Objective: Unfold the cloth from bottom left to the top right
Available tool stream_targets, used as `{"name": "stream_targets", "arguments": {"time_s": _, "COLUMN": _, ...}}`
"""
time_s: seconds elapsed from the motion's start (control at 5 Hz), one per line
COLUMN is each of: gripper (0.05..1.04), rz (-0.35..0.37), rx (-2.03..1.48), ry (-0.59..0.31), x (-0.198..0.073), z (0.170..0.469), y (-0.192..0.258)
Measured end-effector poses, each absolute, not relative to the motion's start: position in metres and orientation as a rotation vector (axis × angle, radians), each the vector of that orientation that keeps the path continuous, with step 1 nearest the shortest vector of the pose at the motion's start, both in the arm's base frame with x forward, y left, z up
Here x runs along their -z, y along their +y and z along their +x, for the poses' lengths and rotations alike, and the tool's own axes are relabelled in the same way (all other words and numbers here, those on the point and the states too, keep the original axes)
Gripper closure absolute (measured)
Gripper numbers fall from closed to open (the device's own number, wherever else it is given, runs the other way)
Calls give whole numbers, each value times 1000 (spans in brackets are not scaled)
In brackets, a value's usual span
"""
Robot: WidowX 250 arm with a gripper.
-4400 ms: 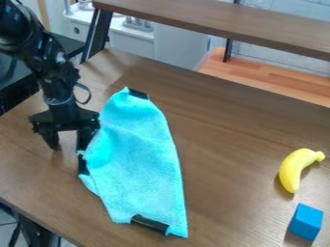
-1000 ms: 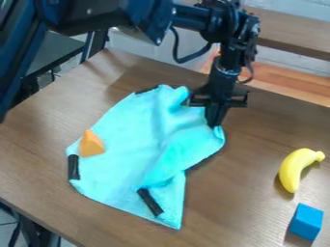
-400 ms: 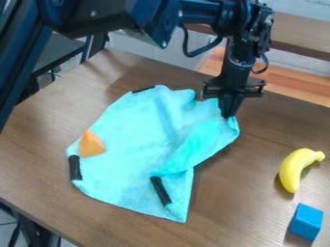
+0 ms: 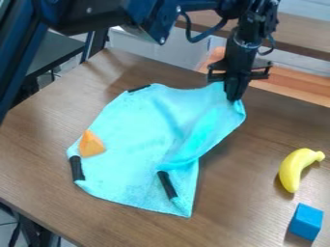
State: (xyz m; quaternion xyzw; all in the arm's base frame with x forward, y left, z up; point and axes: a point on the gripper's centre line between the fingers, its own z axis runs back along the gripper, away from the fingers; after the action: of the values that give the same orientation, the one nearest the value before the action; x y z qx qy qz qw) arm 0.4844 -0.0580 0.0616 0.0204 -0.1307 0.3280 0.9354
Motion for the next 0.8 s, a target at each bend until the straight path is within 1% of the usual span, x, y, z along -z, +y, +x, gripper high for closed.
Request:
{"name": "stream_targets", "arguments": {"time_s": 0.2, "gripper": 1010, "rz": 22, "rx": -652, "ry": -300, "x": -60, "z": 489, "y": -65}}
{"name": "stream_targets", "arguments": {"time_s": 0.4, "gripper": 864, "rz": -26, "rx": -623, "ry": -299, "x": -49, "z": 481, "y": -75}}
{"name": "stream_targets", "arguments": {"time_s": 0.6, "gripper": 612, "rz": -78, "rx": -578, "ry": -383, "x": -54, "z": 478, "y": -77}}
{"name": "stream_targets", "arguments": {"time_s": 0.8, "gripper": 314, "rz": -105, "rx": -467, "ry": -480, "x": -56, "z": 475, "y": -77}}
